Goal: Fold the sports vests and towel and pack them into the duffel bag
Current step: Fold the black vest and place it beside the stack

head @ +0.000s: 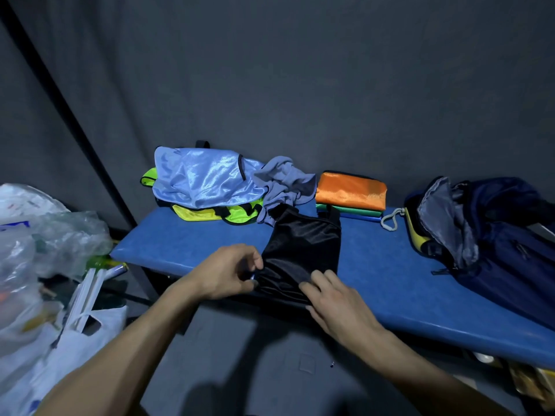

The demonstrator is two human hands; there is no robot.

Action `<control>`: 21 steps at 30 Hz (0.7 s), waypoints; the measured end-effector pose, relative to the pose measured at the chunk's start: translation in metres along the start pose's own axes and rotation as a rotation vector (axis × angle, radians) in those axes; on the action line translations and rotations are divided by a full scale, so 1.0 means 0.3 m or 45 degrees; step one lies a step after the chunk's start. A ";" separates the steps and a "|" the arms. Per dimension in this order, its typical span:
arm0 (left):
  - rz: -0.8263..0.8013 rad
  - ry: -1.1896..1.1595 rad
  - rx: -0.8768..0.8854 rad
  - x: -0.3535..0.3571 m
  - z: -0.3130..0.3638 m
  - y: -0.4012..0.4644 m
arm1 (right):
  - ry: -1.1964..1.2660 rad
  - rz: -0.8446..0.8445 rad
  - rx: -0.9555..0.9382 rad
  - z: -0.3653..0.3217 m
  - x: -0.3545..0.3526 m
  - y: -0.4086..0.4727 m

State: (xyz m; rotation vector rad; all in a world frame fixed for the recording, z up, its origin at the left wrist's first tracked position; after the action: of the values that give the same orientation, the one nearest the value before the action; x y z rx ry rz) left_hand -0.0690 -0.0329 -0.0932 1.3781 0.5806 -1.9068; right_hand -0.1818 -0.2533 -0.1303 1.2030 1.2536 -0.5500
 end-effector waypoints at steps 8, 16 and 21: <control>0.168 0.095 -0.126 0.064 0.038 -0.011 | -0.038 -0.017 0.060 -0.008 0.008 -0.007; 0.206 0.217 -0.378 0.099 0.054 -0.034 | -0.179 -0.112 -0.006 -0.021 0.029 -0.028; 0.122 0.047 -0.474 0.117 0.029 -0.047 | -0.212 -0.022 -0.048 -0.031 0.032 -0.037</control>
State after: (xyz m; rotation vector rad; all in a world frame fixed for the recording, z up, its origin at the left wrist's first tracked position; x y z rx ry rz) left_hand -0.0917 -0.0396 -0.1240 1.1780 0.8257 -1.6020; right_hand -0.1926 -0.2461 -0.1419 1.0927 1.1295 -0.6236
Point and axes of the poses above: each hand's wrist, its own y-axis towards the middle knuckle, its own x-axis out of the palm, z = x × y, the point moved 3 cm from there along y, towards the middle knuckle, and after that the axes turned 14 degrees about y, right-handed, at the moved point
